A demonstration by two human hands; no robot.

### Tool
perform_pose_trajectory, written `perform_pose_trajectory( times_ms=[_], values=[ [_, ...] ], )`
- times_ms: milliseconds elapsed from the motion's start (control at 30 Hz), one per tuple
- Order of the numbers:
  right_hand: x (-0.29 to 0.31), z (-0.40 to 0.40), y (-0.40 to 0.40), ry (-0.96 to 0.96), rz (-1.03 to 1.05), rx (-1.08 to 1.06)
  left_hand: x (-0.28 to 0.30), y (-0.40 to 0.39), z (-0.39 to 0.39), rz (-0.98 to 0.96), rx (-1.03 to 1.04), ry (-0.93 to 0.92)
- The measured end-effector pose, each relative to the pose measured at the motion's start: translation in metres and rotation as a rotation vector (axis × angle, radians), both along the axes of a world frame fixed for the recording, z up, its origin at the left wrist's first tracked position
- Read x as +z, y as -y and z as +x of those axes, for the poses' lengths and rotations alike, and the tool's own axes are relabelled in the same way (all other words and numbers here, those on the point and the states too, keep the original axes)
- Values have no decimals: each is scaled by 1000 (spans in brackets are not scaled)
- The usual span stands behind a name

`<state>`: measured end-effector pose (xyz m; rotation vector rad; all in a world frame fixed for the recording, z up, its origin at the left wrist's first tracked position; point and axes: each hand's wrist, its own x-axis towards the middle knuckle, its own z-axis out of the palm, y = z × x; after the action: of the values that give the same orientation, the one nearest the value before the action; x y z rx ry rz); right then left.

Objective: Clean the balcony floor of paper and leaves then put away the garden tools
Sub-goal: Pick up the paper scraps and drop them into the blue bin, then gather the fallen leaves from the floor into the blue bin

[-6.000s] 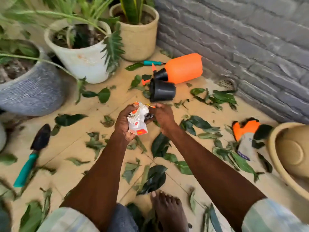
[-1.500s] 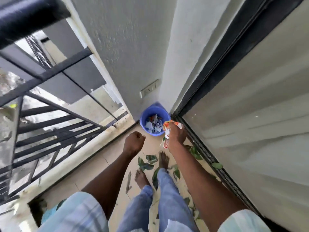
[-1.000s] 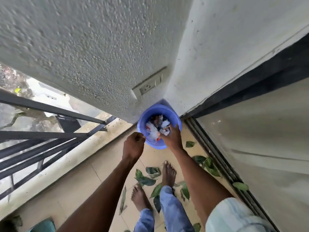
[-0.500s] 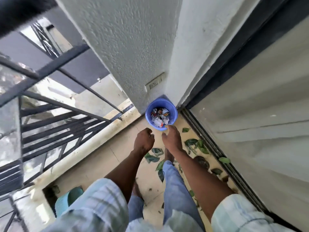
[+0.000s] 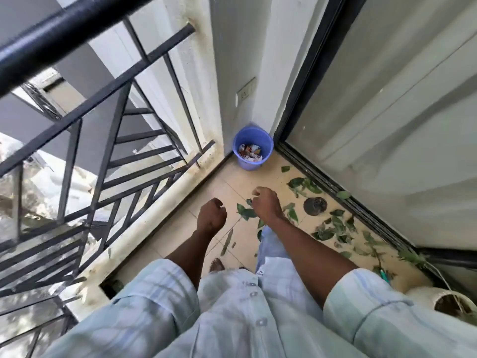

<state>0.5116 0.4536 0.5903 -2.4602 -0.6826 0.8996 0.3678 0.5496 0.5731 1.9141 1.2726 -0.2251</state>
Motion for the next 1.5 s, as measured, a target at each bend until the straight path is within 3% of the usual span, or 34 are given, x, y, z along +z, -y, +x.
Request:
perform_pose_trajectory(
  times_ms=[200,400,733,1067,1300,1500],
  values=[
    [-1,-66,30,-18,-46,43,1,31,-77,-43,91,-38],
    [-60,-87,54,-78,-113,65,-36,63,-100,-63,196,-48],
    [-274,-54,127,-137,-113,37,-230,139,-55,-120,180,-80],
    [-502,37,162,2,-126,-66,-467,166,55,-79,-57,19],
    [-632,75,128,273,-138,218,-573,133,101,132,-2,143],
    [-677,75,117,521,-202,385,-618,126,101,191,95,226]
  ],
)
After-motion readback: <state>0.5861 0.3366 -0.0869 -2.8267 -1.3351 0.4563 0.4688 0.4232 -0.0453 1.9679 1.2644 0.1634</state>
